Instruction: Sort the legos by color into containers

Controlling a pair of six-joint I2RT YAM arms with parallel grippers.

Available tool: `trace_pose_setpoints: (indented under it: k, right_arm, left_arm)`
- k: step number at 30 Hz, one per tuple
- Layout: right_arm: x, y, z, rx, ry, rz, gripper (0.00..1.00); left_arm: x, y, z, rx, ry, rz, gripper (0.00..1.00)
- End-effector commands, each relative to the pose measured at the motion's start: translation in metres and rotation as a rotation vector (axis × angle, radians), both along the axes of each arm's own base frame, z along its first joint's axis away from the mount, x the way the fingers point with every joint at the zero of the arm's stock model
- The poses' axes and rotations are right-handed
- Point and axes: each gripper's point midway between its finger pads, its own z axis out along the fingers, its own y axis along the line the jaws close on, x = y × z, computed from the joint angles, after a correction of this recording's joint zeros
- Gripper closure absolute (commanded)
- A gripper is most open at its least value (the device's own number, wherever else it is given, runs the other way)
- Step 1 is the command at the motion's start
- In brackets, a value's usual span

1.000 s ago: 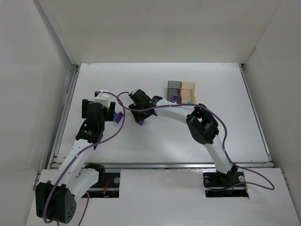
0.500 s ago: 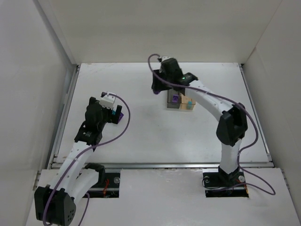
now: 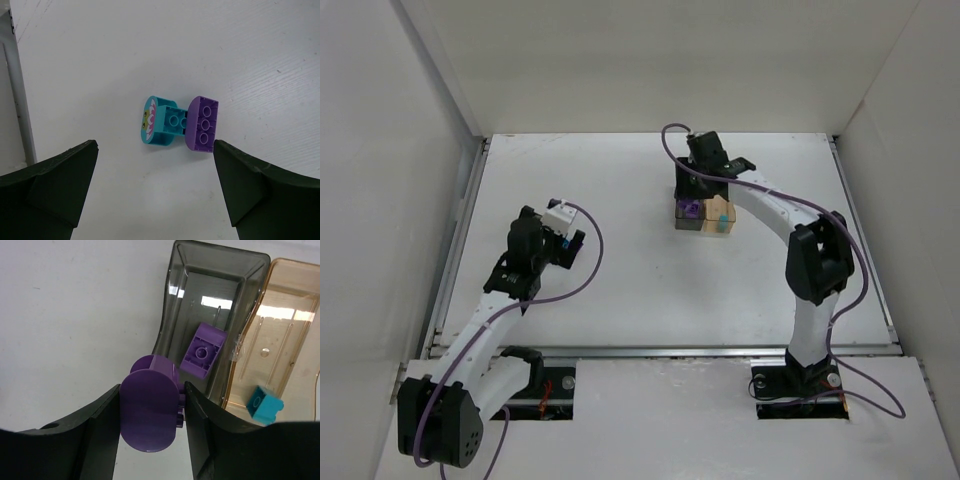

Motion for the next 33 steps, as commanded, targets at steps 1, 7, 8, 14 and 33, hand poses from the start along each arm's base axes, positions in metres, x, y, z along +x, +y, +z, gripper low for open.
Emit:
trace_pose_setpoints:
  k: [1, 7, 8, 14, 33]
  right_arm:
    - [0.013, -0.003, 0.010, 0.056, -0.033, -0.036, 1.00]
    - [0.013, -0.005, -0.005, 0.030, 0.005, -0.043, 0.40]
    - [0.013, -0.005, -0.005, 0.030, 0.005, -0.043, 0.28]
    - [0.014, -0.007, 0.022, 0.045, -0.061, -0.041, 0.06]
    - [-0.035, 0.049, 0.061, 0.066, -0.154, 0.251, 0.06]
  left_arm:
    - [0.002, 0.000, 0.006, 0.034, -0.036, -0.035, 0.00]
    - [-0.003, -0.008, -0.010, 0.060, 0.017, -0.116, 0.00]
    - [-0.006, -0.015, -0.018, 0.057, 0.047, -0.165, 0.00]
    - [-0.010, -0.017, -0.038, 0.240, 0.103, -0.347, 0.00]
    - [0.031, 0.001, -0.034, 0.893, 0.551, -1.310, 0.00]
